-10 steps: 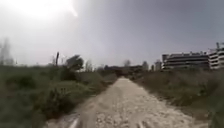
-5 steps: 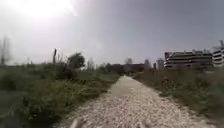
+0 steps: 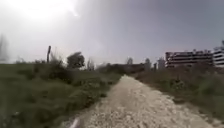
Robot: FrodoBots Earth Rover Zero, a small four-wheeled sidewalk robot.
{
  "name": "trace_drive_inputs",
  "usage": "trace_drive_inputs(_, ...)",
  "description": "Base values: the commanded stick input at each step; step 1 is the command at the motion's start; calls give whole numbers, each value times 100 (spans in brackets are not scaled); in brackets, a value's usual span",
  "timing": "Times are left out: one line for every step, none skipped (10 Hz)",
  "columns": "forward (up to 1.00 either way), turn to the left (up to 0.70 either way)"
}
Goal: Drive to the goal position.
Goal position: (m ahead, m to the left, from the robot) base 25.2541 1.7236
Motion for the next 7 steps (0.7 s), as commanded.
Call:
trace_drive_inputs(100,0)
trace_drive_inputs(100,0)
trace_drive_inputs(100,0)
trace_drive_inputs(100,0)
trace_drive_inputs(100,-26)
trace_drive_inputs(100,-40)
trace_drive_inputs(100,-40)
